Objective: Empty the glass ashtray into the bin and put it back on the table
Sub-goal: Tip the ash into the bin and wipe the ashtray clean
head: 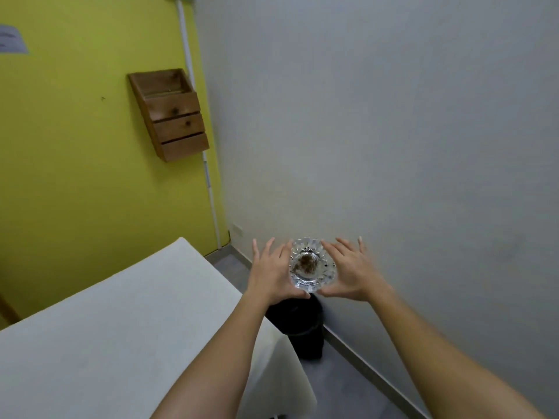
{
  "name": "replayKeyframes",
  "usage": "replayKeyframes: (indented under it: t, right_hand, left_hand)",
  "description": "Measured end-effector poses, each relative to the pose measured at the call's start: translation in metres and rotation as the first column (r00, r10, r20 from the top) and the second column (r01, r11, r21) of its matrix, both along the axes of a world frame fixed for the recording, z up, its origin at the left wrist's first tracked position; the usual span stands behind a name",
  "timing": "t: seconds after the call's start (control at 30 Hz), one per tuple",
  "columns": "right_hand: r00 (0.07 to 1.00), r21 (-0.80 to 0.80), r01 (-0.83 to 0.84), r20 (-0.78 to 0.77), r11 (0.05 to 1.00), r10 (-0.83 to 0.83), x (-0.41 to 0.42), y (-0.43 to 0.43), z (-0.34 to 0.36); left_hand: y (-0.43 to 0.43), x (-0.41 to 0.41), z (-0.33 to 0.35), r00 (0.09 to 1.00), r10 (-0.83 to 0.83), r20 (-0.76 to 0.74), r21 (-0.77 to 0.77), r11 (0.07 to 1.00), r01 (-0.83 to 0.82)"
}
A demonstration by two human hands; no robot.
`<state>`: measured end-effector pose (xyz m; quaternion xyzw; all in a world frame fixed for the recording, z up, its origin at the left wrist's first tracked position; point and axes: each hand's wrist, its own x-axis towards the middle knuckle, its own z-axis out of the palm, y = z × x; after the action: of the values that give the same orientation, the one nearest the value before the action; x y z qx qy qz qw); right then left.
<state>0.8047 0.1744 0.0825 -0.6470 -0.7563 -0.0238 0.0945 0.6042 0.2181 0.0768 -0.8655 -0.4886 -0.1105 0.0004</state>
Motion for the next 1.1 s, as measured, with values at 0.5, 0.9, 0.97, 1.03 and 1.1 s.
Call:
replayKeyframes:
  t: [0.5,0.9,0.97,1.03,1.1]
  right_hand:
    - [0.933,-0.220,-0.060,-0.360,0.974,-0.024,0.076,0.152,-0.084]
    - [0.813,-0.437,-0.174,-0.570,0.883,-0.122,0.101,0.222,-0.147]
    - [0.731,-0.471,-0.162,-0.648,0.867,-0.215,0.101,0.229,-0.150]
    - [0.595,-0.513,-0.173,-0.735,0.841,-0.326,0.101,0.234,-0.153]
    - [0.505,-0.552,-0.206,-0.767,0.808,-0.396,0.103,0.240,-0.163]
  left_hand:
    - [0.141,0.082,-0.092,0.993,0.076,0.087,-0.186,0.981,-0.058]
    - [0.186,0.108,-0.159,0.975,0.210,0.074,-0.312,0.933,-0.177]
    - [0.189,0.114,-0.164,0.967,0.246,0.062,-0.315,0.924,-0.215]
    - [0.188,0.117,-0.171,0.947,0.310,0.082,-0.328,0.906,-0.268]
    - [0.185,0.122,-0.183,0.917,0.383,0.109,-0.342,0.881,-0.327]
